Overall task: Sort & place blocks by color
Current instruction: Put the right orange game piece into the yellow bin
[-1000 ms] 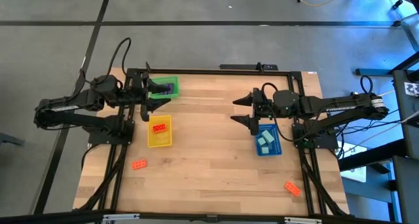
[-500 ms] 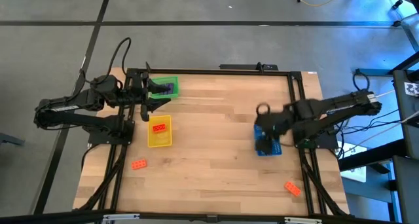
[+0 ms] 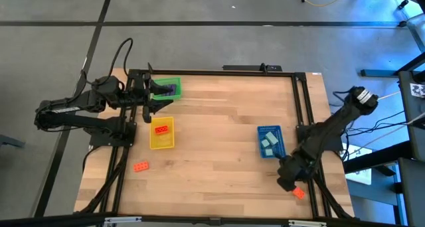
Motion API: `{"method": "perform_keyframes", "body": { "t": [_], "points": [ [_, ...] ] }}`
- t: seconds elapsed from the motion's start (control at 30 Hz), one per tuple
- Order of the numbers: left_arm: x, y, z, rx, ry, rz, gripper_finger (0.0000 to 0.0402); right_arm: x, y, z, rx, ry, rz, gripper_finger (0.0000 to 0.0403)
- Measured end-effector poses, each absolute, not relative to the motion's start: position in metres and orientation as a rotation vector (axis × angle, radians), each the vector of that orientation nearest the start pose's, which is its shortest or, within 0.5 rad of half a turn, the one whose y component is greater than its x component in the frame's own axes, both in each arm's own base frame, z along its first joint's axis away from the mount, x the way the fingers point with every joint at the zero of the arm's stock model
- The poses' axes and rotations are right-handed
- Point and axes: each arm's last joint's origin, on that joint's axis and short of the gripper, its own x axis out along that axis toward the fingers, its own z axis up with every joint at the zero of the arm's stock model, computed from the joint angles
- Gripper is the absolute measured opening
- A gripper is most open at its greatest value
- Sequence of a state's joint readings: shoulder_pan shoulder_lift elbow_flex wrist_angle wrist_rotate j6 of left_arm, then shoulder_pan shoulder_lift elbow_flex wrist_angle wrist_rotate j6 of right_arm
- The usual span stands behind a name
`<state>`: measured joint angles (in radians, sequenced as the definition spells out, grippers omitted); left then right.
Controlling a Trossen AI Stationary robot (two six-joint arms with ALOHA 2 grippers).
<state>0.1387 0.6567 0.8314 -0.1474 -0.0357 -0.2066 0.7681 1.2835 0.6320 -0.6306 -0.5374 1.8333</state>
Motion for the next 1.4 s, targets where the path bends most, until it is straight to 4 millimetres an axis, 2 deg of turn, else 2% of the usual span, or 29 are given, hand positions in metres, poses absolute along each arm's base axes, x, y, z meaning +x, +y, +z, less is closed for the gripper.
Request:
{"method": "perform_keyframes", "body": {
  "t": [0.13,0.53,0.9,1.07,1.2,1.27,1.4],
  "points": [
    [0.137,0.02,0.369,-0.205,-0.046,0.171,0.0221,0.13,0.155,0.152,1.195,1.866,-0.497,0.0344],
    [0.137,0.02,0.369,-0.204,-0.048,0.172,0.0221,0.139,0.165,0.121,1.098,1.863,-0.542,0.0332],
    [0.137,0.02,0.369,-0.205,-0.047,0.172,0.0221,0.141,0.168,0.11,1.066,1.932,-0.526,0.0327],
    [0.137,0.02,0.369,-0.201,-0.047,0.172,0.0221,0.14,0.168,0.11,1.051,1.947,-0.505,0.0279],
    [0.137,0.02,0.369,-0.2,-0.047,0.172,0.0221,0.14,0.168,0.114,0.991,1.954,-0.456,0.0192],
    [0.137,0.02,0.369,-0.2,-0.047,0.172,0.0221,0.142,0.17,0.119,0.962,1.937,-0.373,0.0143],
    [0.137,0.02,0.369,-0.198,-0.047,0.172,0.0221,0.152,0.177,0.139,0.909,1.881,-0.127,0.014]
  ]
}}
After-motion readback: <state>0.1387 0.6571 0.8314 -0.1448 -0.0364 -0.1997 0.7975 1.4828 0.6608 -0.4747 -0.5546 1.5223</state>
